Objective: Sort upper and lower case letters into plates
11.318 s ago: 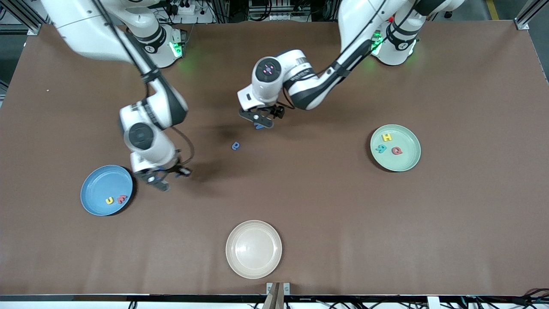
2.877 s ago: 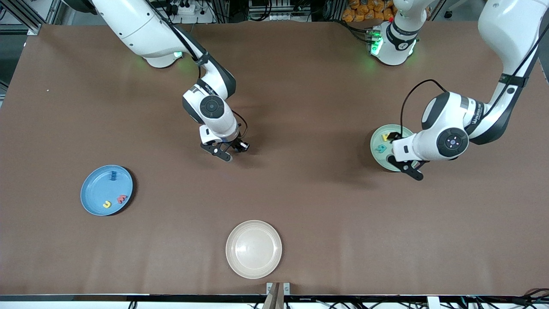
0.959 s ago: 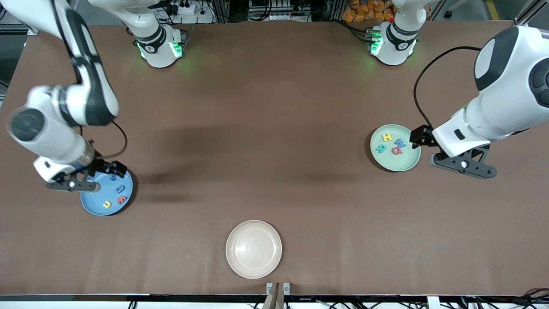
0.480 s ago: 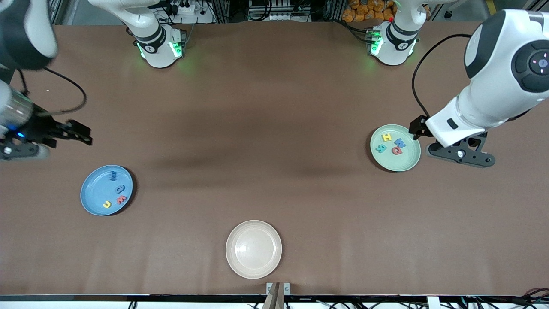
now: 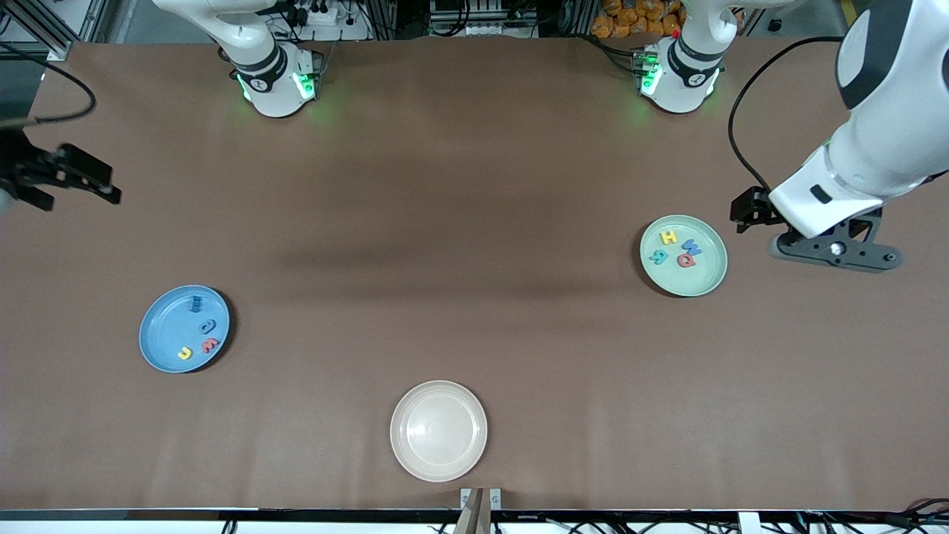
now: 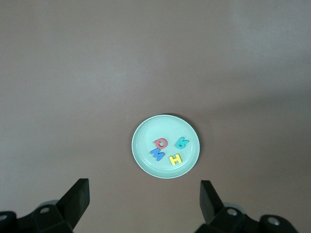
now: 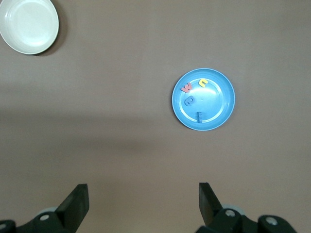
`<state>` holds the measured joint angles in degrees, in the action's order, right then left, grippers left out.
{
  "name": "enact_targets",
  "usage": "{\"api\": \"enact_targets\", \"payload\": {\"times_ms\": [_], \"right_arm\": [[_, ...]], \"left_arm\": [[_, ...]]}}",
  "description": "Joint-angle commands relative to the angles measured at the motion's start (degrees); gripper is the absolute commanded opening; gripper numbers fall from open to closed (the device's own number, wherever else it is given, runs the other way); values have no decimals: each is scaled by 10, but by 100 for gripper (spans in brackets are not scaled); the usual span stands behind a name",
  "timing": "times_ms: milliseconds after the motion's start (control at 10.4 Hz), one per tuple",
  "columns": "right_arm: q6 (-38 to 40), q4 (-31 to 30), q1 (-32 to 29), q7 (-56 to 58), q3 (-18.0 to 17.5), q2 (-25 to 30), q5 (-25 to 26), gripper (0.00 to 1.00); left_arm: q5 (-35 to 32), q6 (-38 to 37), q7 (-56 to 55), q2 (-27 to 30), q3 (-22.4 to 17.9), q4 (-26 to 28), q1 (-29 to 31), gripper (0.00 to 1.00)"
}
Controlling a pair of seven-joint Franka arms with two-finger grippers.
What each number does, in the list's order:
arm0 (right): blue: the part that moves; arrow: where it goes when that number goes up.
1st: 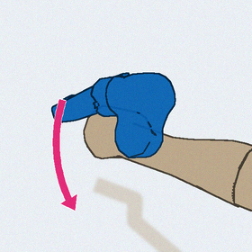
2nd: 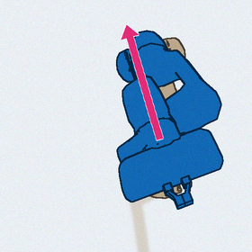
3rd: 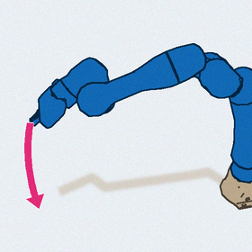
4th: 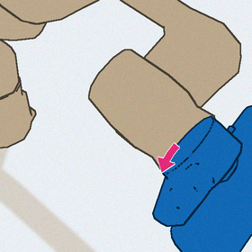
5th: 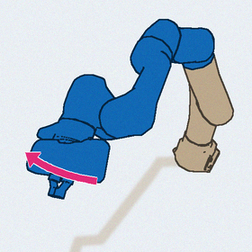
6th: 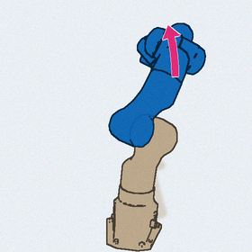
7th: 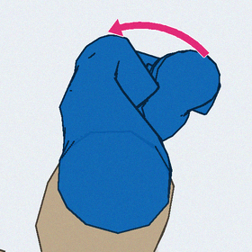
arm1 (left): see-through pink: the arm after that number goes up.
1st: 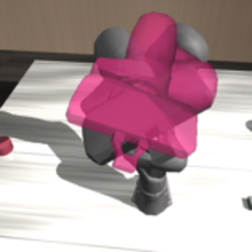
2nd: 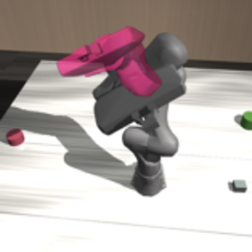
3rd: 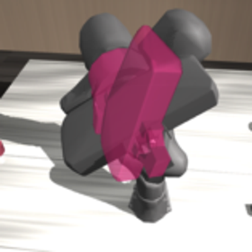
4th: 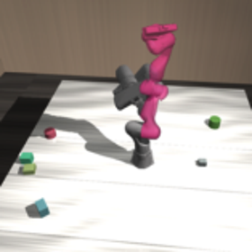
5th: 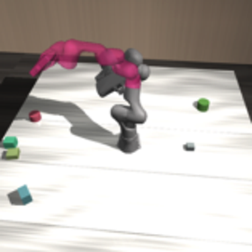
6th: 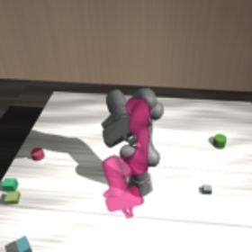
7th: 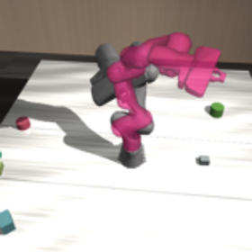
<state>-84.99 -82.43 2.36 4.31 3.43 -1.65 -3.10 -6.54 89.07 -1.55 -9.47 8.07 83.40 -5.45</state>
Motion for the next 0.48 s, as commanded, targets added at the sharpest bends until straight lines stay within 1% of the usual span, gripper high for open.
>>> {"api": "enact_targets", "payload": {"times_ms": [0, 192, 288, 384], "right_arm": [[9, -4, -17, 11, -6, 20, -4, 100], [17, -6, -17, 11, -5, 21, 5, 100], [17, -6, -17, 8, -7, 21, 30, 100], [17, -6, -16, 8, -6, 21, 34, 100]], "left_arm": [[58, -4, -19, 13, -4, 13, 11, 100], [80, -4, -66, 17, -10, 14, 8, 100], [81, -4, -66, 19, -11, 17, 6, 100], [79, -4, -64, 20, -11, 16, 4, 100]]}}
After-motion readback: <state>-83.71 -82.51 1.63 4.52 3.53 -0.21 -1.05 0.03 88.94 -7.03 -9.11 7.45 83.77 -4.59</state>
